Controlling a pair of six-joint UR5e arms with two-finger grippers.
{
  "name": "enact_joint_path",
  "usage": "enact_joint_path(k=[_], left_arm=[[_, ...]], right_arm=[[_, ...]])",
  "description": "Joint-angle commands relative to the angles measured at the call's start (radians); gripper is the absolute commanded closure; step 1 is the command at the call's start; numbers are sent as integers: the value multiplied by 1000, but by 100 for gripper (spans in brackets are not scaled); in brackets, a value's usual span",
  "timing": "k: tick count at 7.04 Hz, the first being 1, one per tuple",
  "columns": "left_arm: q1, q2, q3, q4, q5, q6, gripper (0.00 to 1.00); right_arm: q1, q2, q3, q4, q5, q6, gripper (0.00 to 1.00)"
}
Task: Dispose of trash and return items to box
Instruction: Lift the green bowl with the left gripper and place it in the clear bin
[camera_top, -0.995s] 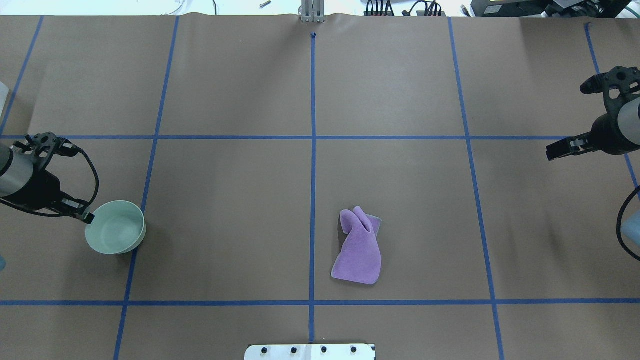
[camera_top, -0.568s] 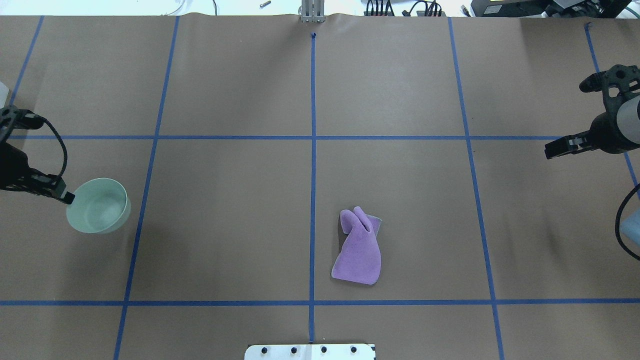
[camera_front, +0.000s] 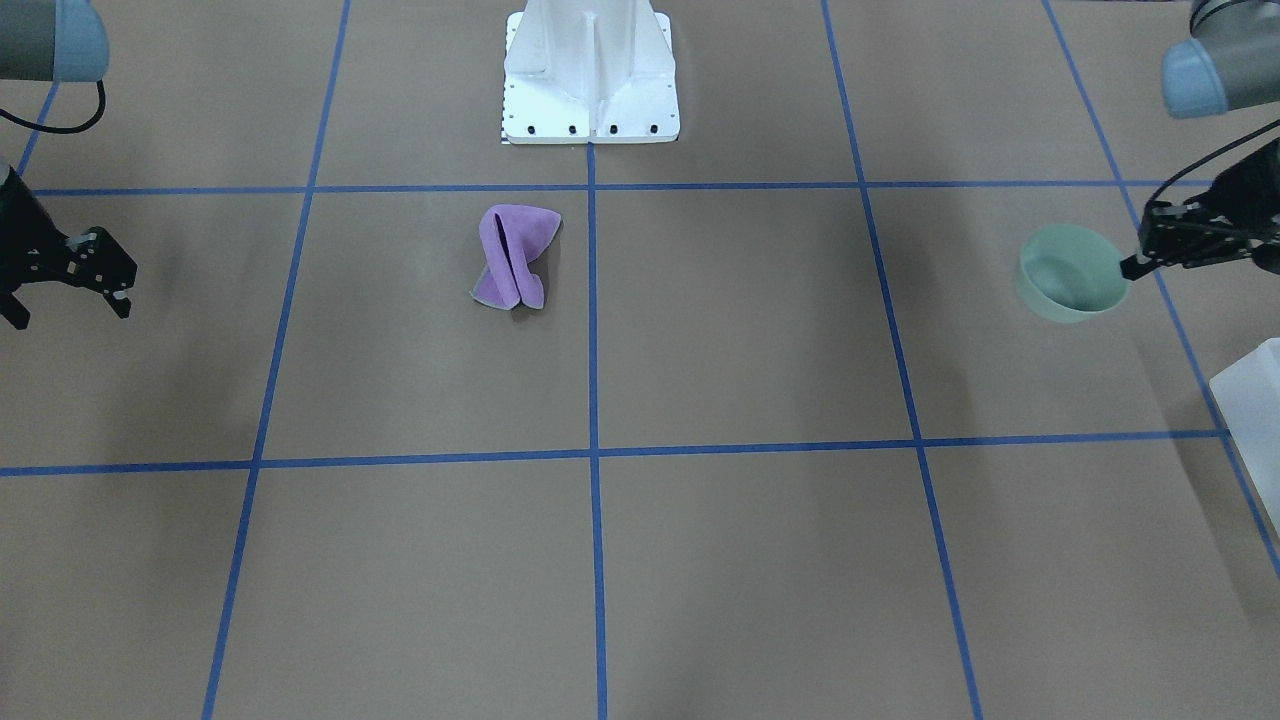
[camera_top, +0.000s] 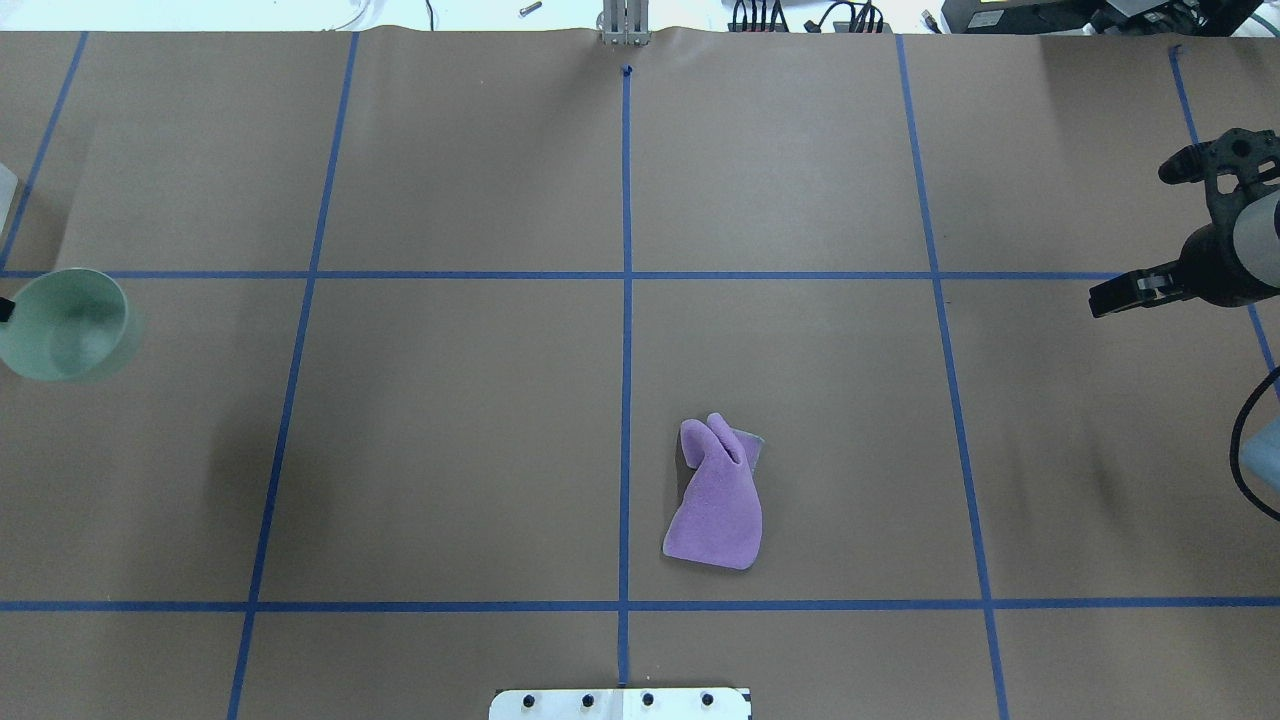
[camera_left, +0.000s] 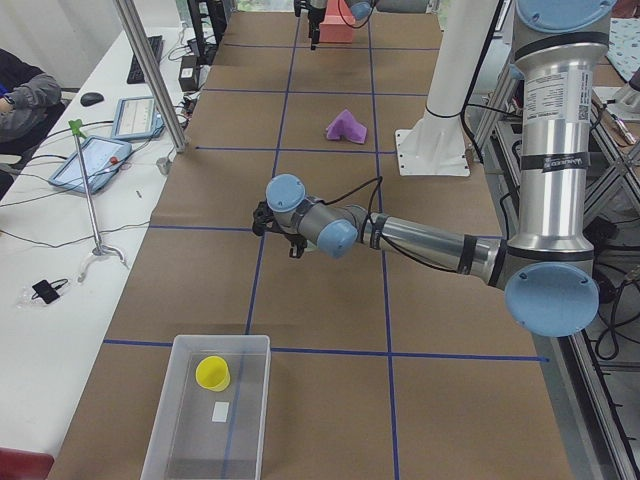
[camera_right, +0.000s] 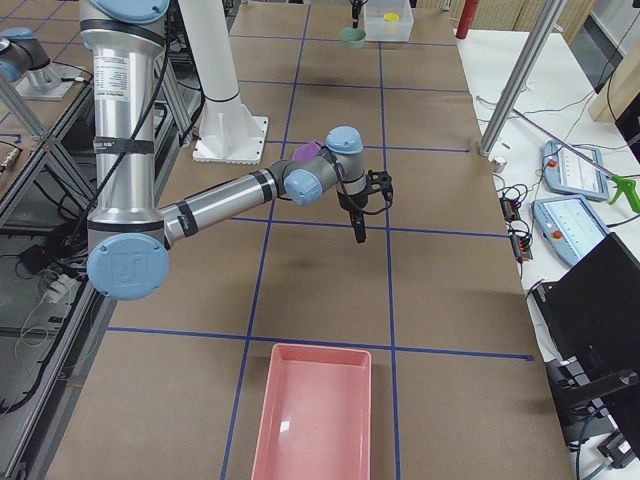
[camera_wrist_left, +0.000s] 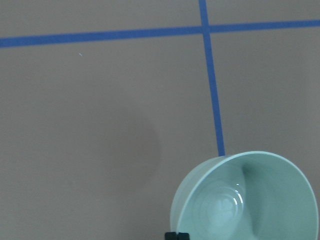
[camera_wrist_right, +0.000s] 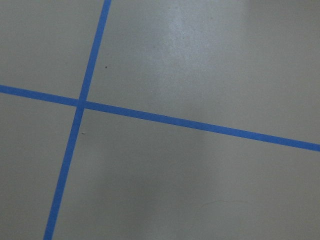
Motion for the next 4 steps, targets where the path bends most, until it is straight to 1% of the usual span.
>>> enact_joint_path(k=[1, 2, 3, 4], left_arm=[[-240, -156, 151, 318, 6, 440, 100], [-330, -253, 343, 325, 9, 589, 100], [-398, -366, 576, 318, 15, 739, 100], [-443, -446, 733, 296, 60, 820, 100]], right_arm=[[0, 0, -1, 0, -1, 0, 0], [0, 0, -2, 0, -2, 0, 0], [-2, 0, -2, 0, -2, 0, 0], [-2, 1, -2, 0, -2, 0, 0]])
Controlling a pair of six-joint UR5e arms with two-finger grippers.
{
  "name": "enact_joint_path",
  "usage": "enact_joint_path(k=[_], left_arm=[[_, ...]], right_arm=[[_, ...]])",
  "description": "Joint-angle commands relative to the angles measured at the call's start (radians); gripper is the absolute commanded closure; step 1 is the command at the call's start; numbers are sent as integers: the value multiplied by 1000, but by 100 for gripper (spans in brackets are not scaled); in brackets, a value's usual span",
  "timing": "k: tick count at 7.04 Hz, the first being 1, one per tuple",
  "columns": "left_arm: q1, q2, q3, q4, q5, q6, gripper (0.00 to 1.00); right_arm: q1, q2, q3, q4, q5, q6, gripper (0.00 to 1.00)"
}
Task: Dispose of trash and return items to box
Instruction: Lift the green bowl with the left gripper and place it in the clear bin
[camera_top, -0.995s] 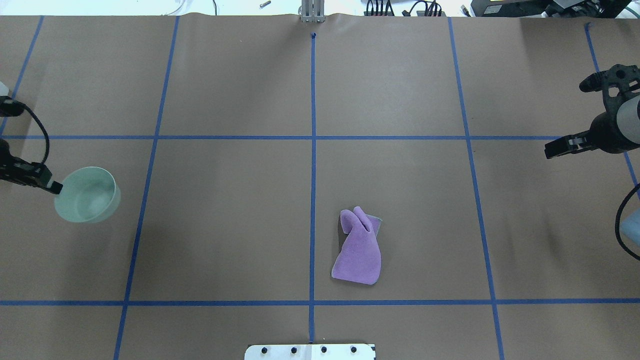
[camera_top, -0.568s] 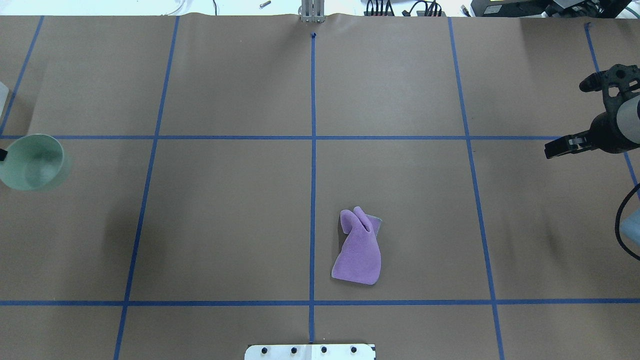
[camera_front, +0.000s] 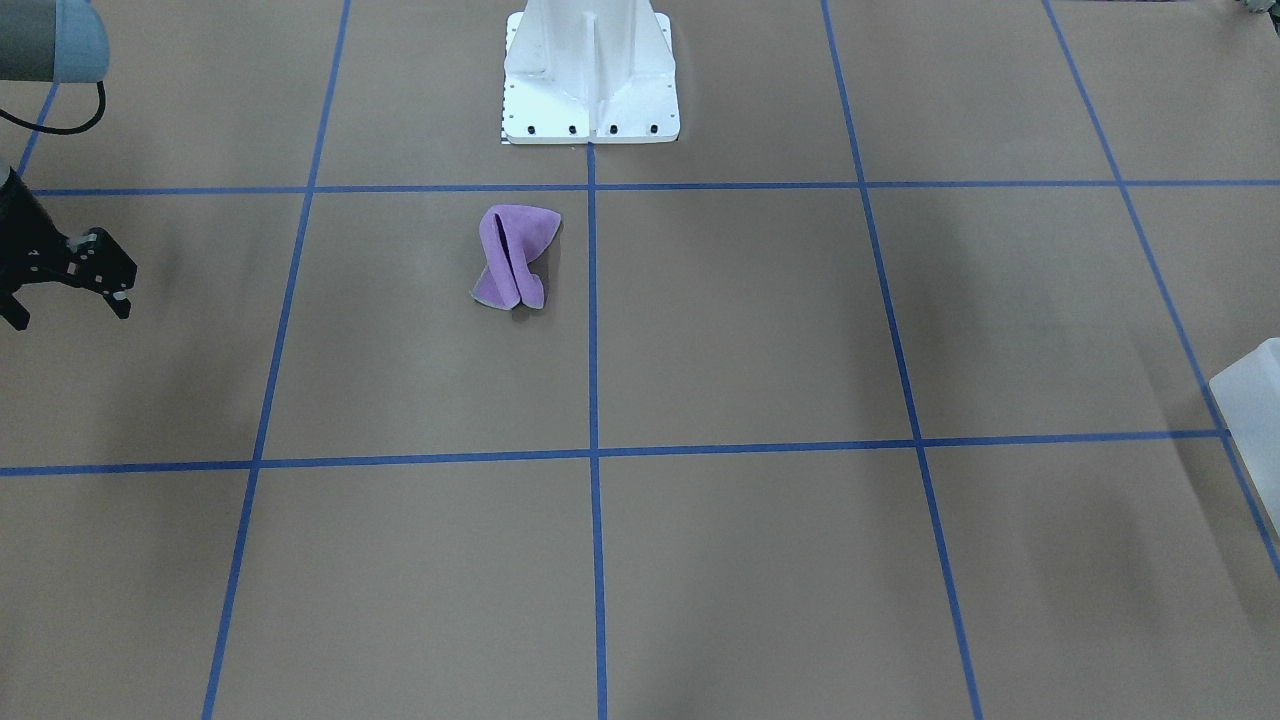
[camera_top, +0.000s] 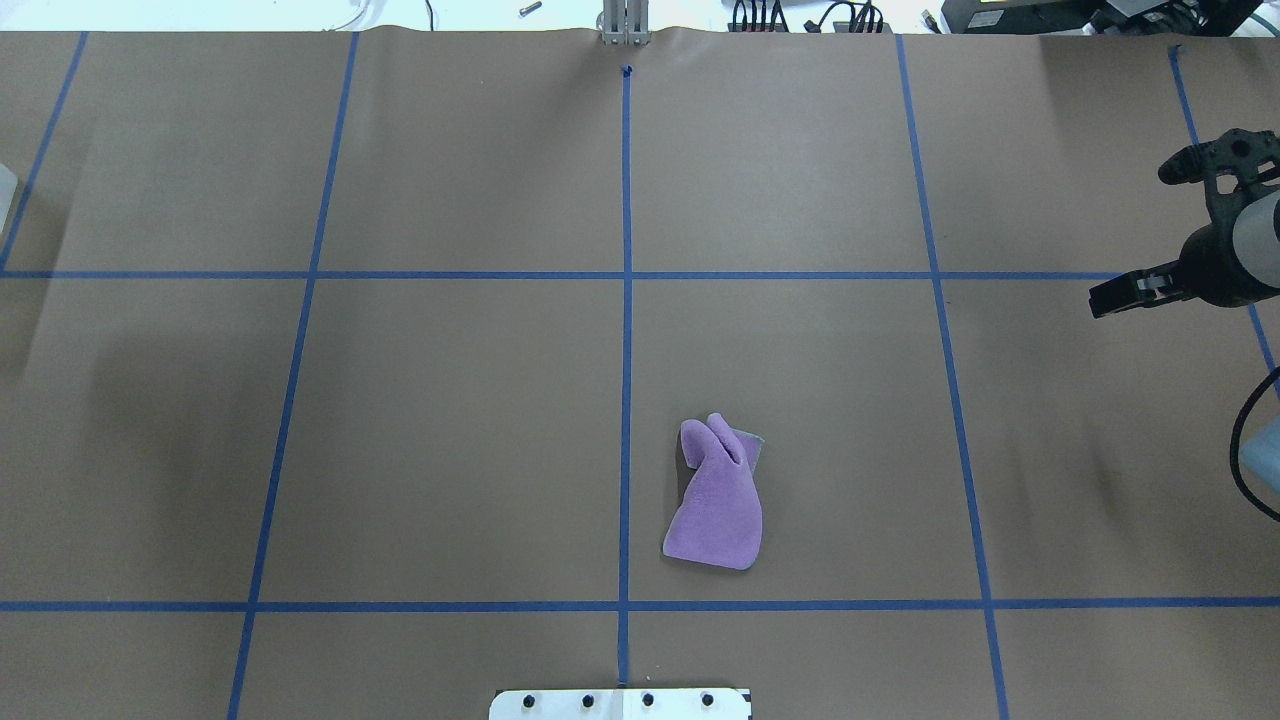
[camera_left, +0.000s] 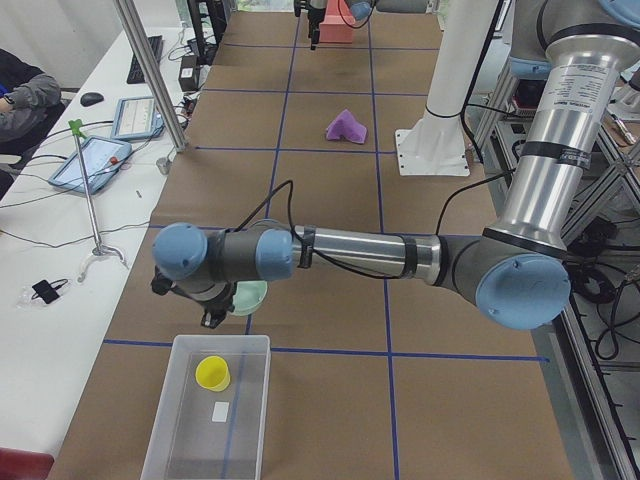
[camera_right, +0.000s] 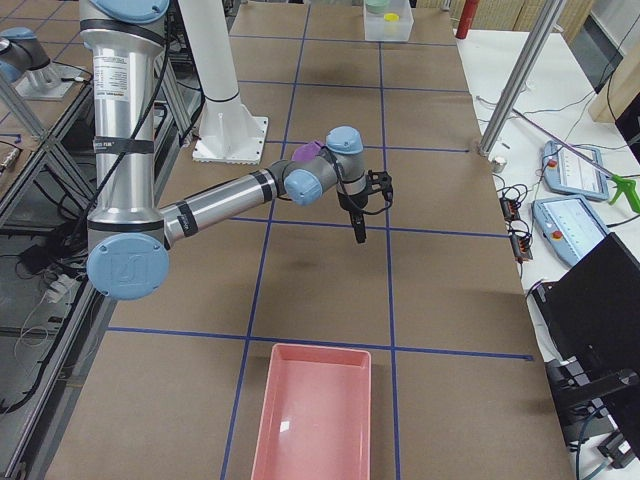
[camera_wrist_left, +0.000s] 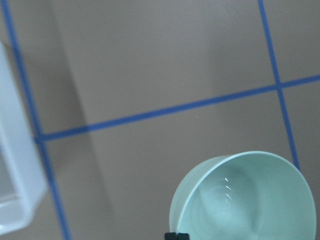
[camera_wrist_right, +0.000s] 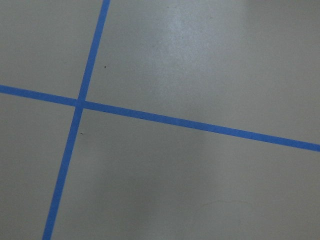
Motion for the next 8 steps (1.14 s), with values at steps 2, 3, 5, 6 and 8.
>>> enact_joint_path(k=[2, 3, 5, 6, 8], left_arm=[[-90, -122, 439, -261, 127, 109, 100], [-81, -138, 544, -404, 164, 19, 100], [-3, -146, 698, -627, 270, -101, 100], [31, -143, 706, -667, 270, -163, 100], [95, -134, 718, -738, 284, -247, 100]], right_arm=[[-2, 1, -2, 0, -2, -2, 0], [-2, 1, -2, 0, -2, -2, 0], [-4, 1, -2, 0, -6, 0, 0], [-4, 3, -2, 0, -6, 0, 0], [-4, 3, -2, 0, -6, 0, 0]])
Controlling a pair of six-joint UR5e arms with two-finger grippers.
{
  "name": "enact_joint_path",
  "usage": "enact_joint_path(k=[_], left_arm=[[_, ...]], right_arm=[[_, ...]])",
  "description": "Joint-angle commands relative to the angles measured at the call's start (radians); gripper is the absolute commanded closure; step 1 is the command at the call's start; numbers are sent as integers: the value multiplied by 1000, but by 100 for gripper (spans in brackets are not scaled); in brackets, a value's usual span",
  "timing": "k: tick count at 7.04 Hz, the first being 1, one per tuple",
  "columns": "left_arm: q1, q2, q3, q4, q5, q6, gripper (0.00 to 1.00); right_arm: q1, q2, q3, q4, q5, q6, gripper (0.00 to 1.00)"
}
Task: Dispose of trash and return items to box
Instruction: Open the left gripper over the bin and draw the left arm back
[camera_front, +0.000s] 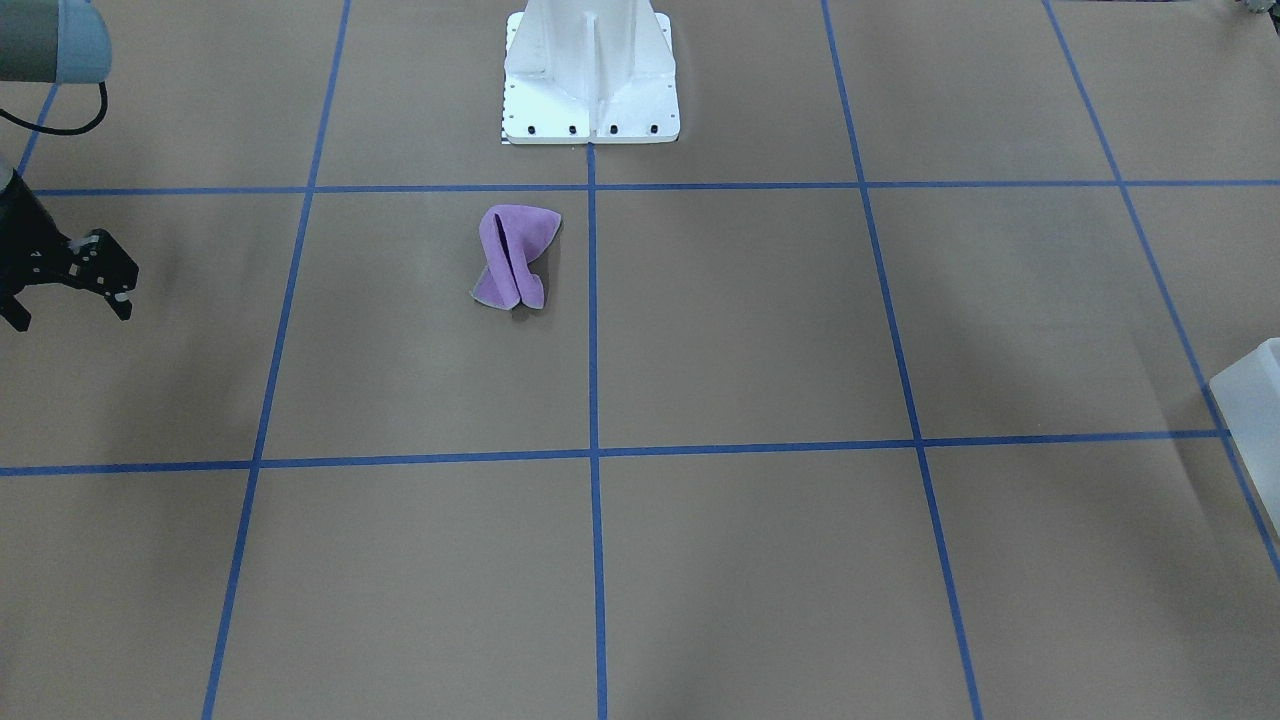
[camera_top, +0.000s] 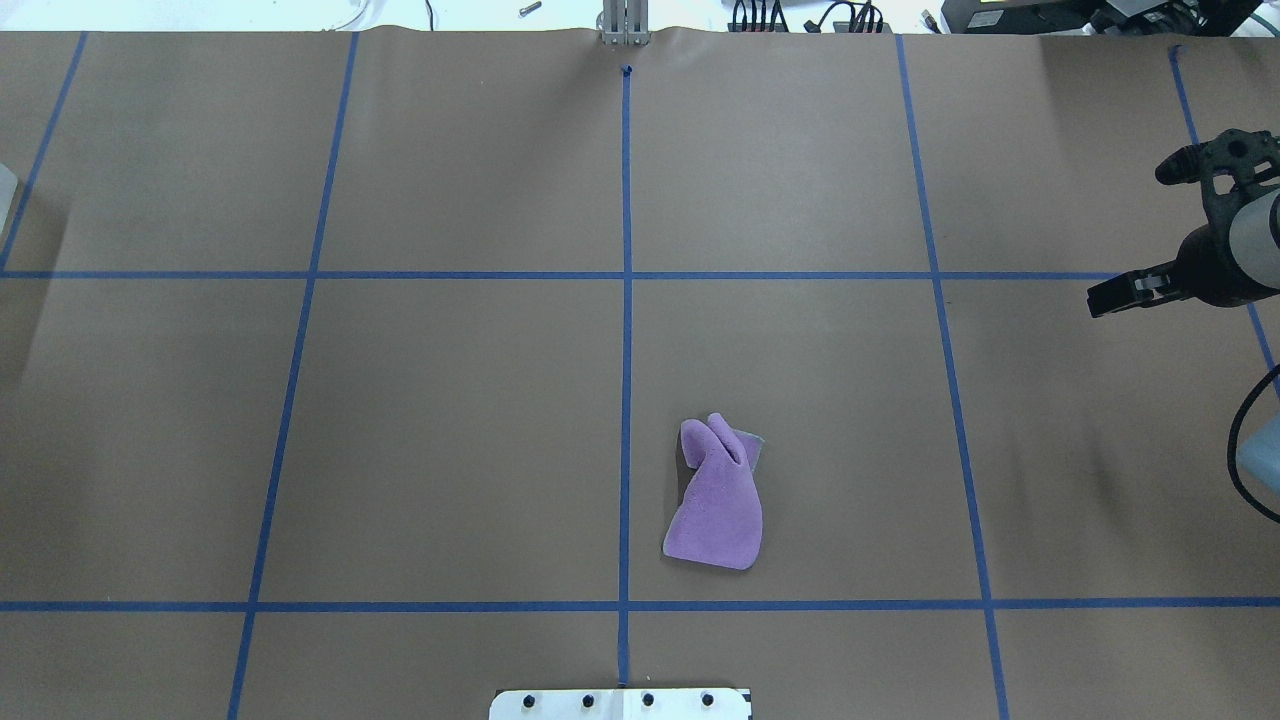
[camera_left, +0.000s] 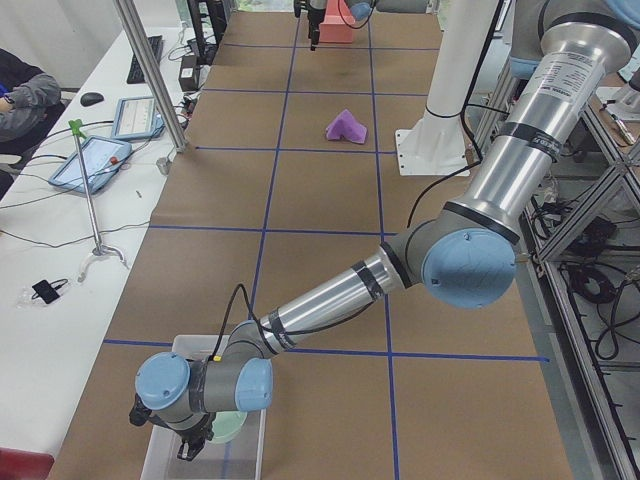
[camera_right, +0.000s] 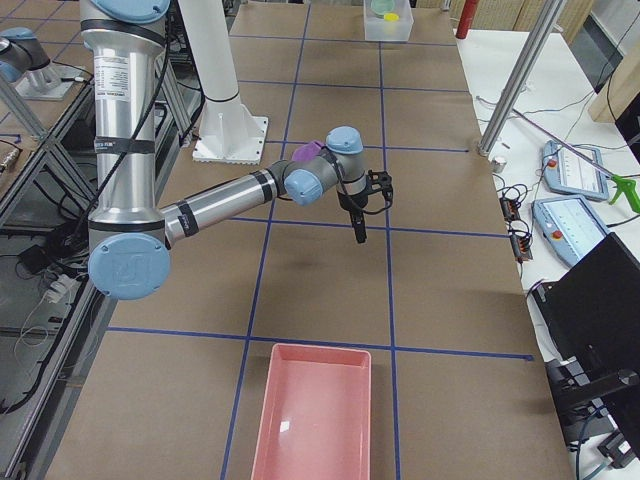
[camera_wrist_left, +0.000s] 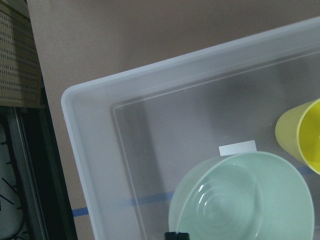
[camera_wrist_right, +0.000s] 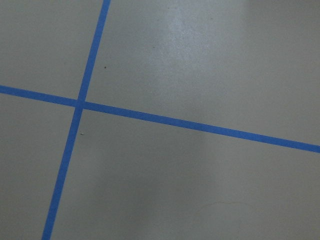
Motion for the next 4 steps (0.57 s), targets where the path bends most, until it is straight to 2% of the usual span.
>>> enact_joint_path(k=[1, 2, 3, 4], left_arm=[[61, 7, 20, -59, 13, -61, 100], [67, 7, 20, -59, 12, -61, 100], [67, 8, 18, -71, 12, -51, 36], [67, 22, 18, -118, 13, -50, 2]], right_arm=[[-2, 0, -2, 0, 0, 0, 0], [-3, 2, -2, 0, -2, 0, 0], [-3, 2, -2, 0, 0, 0, 0], [-3, 3, 0, 0, 0, 0, 0]])
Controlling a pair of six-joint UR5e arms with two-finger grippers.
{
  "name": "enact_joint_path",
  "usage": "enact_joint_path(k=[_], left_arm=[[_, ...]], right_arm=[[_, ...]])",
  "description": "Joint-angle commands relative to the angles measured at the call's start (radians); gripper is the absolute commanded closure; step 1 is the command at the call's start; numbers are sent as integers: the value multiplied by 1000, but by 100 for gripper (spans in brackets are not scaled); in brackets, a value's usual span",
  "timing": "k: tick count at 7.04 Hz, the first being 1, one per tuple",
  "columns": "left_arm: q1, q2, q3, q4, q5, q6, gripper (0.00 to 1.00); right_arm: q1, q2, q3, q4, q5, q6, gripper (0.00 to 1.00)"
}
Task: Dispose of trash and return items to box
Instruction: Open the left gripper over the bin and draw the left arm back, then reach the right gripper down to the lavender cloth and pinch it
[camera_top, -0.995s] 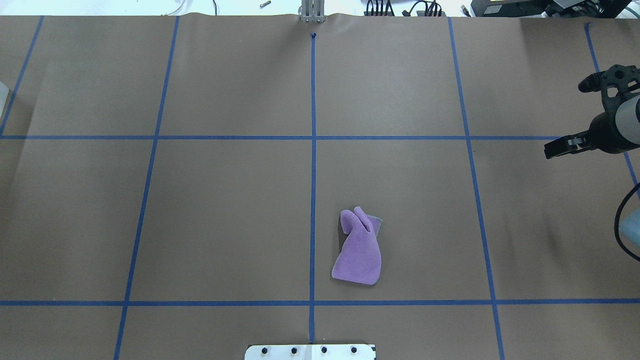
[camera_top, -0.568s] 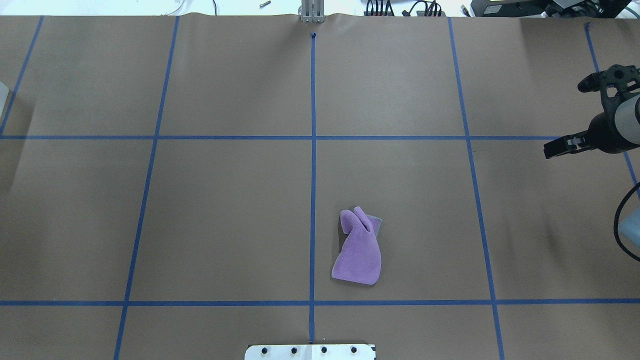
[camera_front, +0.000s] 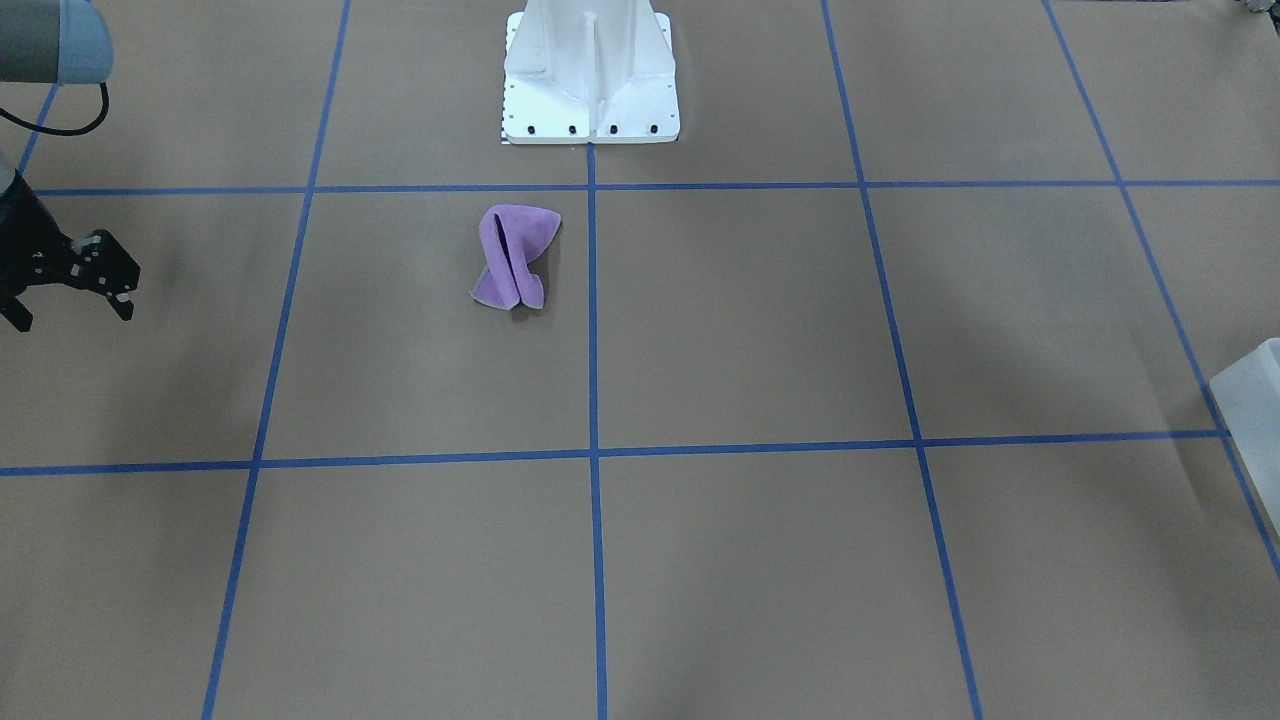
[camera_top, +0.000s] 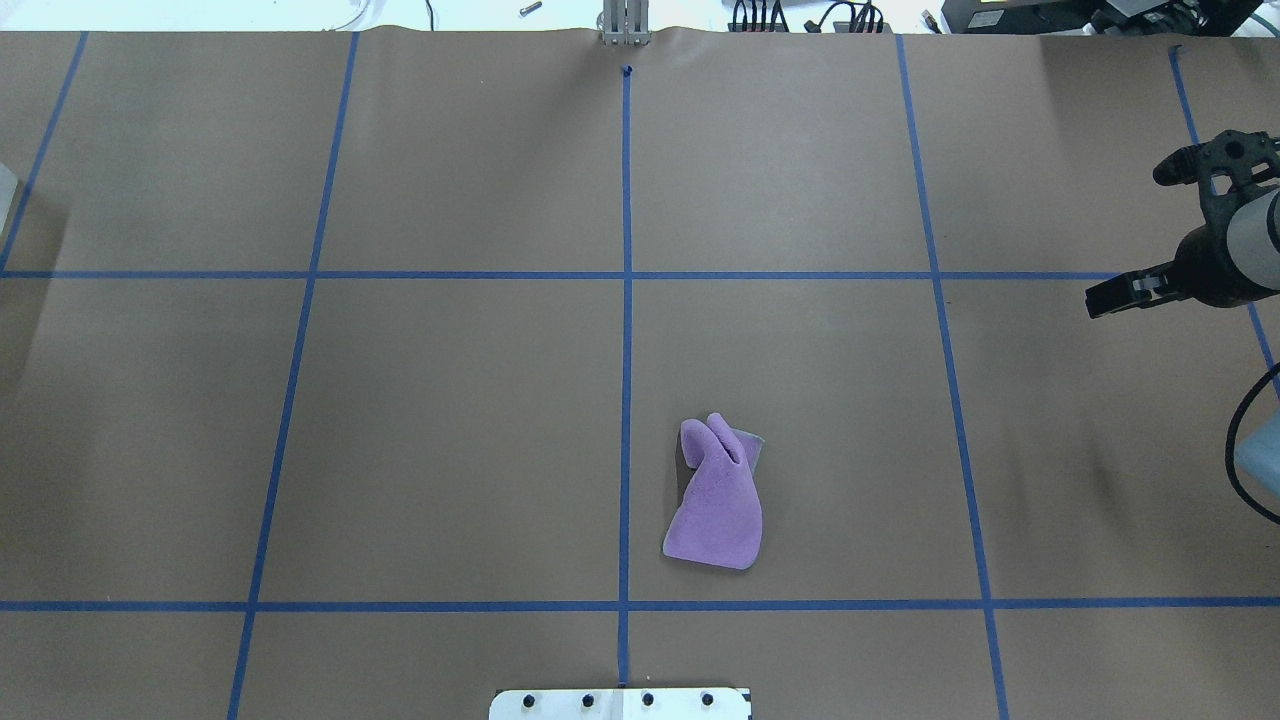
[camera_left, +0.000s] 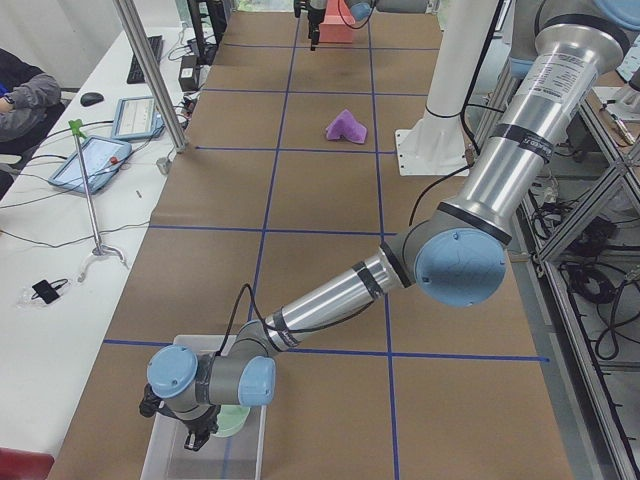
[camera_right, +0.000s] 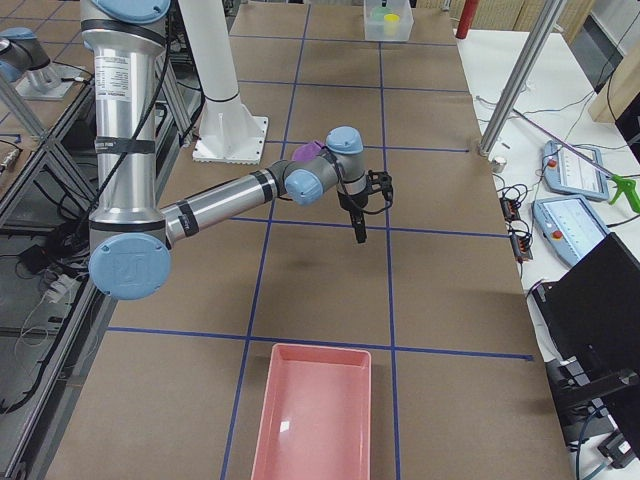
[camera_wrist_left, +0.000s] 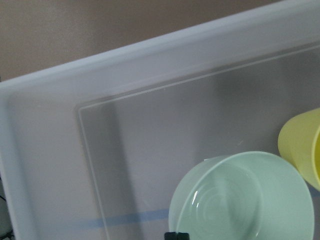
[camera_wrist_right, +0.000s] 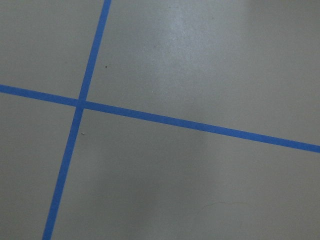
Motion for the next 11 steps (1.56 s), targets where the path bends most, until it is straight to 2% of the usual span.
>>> enact_joint_path(k=[1, 2, 3, 4, 5, 6, 8, 10, 11], left_arm=[[-7, 7, -3, -44, 0, 37, 1], [-65, -7, -12, -32, -11, 77, 1], [-105, -21, -74, 26, -58, 76, 1], [-114, -24, -224, 240, -147, 61, 1], [-121, -15, -436, 485, -155, 59, 1], [-122, 19, -615, 626, -161, -3, 1], [-63, 169, -870, 608, -186, -224, 1], [14, 397, -1079, 530, -180, -285, 1], [49, 487, -1165, 537, -175, -293, 1]], right_arm=[[0, 1, 1, 0, 0, 5, 0], [0, 1, 1, 0, 0, 5, 0], [0, 3, 4, 0, 3, 11, 0], [-19, 13, 10, 3, 6, 52, 0], [-57, 42, 14, 3, 7, 119, 0], [-110, 85, 15, 3, -3, 234, 0], [-233, 139, 65, -21, -52, 430, 0], [-333, 217, 226, -305, -131, 460, 0], [-382, 266, 240, -377, -160, 515, 0]])
